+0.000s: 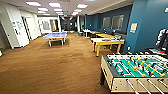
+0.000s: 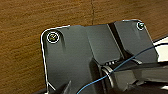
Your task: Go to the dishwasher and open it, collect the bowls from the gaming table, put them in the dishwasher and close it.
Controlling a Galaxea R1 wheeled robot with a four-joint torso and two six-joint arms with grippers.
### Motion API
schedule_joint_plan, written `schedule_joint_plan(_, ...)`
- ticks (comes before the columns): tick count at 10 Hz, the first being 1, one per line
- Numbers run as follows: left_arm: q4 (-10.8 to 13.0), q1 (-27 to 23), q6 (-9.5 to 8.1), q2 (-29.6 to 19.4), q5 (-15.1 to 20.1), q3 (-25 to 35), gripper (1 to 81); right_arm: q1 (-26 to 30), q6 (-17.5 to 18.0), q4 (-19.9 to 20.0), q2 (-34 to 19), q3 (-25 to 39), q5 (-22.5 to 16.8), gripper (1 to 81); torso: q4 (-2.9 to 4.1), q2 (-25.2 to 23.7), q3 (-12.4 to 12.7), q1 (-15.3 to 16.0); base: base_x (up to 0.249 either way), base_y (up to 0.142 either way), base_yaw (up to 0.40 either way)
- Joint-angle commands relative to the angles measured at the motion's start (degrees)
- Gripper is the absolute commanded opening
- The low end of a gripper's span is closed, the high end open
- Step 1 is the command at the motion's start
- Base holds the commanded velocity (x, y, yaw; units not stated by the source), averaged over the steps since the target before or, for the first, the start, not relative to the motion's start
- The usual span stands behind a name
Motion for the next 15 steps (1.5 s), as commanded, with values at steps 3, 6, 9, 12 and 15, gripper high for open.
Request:
schedule_joint_plan(3, -0.19, -2.44, 0.09, -0.42, 2.73, -0.05, 81.1, 2.75, -0.21, -0.43, 0.35, 0.31, -2.46, 81.1, 0.00, 0.00, 0.00, 0.00, 0.135, 0.000, 0.000)
schedule_joint_plan(6, -0.27, -2.44, 0.09, -0.42, 2.73, -0.05, 81.1, 2.75, -0.21, -0.44, 0.35, 0.31, -2.46, 81.1, 0.00, 0.00, 0.00, 0.00, 0.125, 0.000, 0.000)
schedule_joint_plan(9, -0.28, -2.44, 0.09, -0.42, 2.73, -0.05, 81.1, 2.75, -0.30, -0.52, 0.35, 0.31, -2.46, 81.1, 0.00, 0.00, 0.00, -0.02, 0.121, 0.022, 0.000)
schedule_joint_plan(12, -0.28, -2.44, 0.09, -0.34, 2.73, -0.05, 81.1, 2.75, -0.30, -0.52, 0.35, 0.40, -2.46, 81.1, 0.00, 0.00, 0.00, 0.00, 0.121, 0.070, 0.000)
schedule_joint_plan(15, -0.19, -2.44, 0.18, -0.34, 2.73, -0.05, 81.1, 2.67, -0.30, -0.52, 0.35, 0.40, -2.46, 81.1, 0.00, 0.00, 0.00, 0.00, 0.121, 0.046, 0.000)
